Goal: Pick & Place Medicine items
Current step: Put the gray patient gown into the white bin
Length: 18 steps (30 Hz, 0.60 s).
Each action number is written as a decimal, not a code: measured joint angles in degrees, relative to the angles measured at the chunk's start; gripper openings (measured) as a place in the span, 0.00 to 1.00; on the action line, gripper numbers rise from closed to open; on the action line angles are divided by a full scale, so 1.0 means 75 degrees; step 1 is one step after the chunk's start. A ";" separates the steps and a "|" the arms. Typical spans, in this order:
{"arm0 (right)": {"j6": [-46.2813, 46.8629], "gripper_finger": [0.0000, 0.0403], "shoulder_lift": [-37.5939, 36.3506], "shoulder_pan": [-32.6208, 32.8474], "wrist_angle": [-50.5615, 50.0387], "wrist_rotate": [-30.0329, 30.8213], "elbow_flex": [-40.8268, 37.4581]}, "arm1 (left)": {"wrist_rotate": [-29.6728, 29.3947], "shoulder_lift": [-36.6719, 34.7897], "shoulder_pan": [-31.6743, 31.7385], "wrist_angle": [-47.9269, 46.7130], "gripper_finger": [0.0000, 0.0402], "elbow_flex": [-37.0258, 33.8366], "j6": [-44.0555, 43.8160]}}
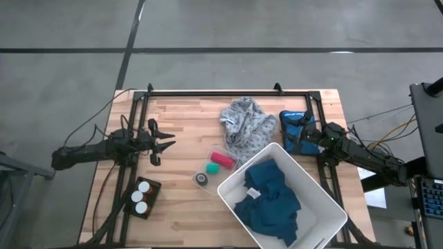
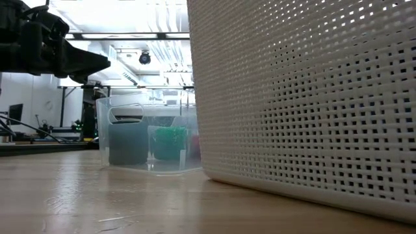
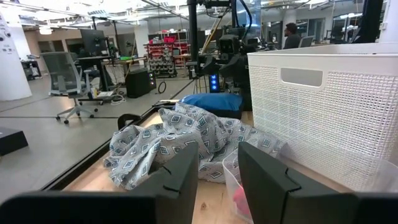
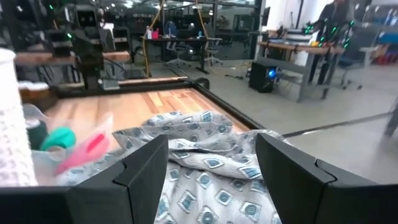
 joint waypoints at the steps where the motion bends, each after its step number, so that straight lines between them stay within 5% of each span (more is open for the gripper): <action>1: 0.0137 0.60 0.0000 0.0000 0.0008 -0.0058 -0.0001 | 0.0000 0.0000 0.0000 0.0000 0.29 0.0000 0.0000; 18: -0.0266 0.62 0.0014 0.0000 0.2300 0.0353 0.0118 | 0.0003 0.0006 0.0000 0.0000 0.29 -0.0003 0.0000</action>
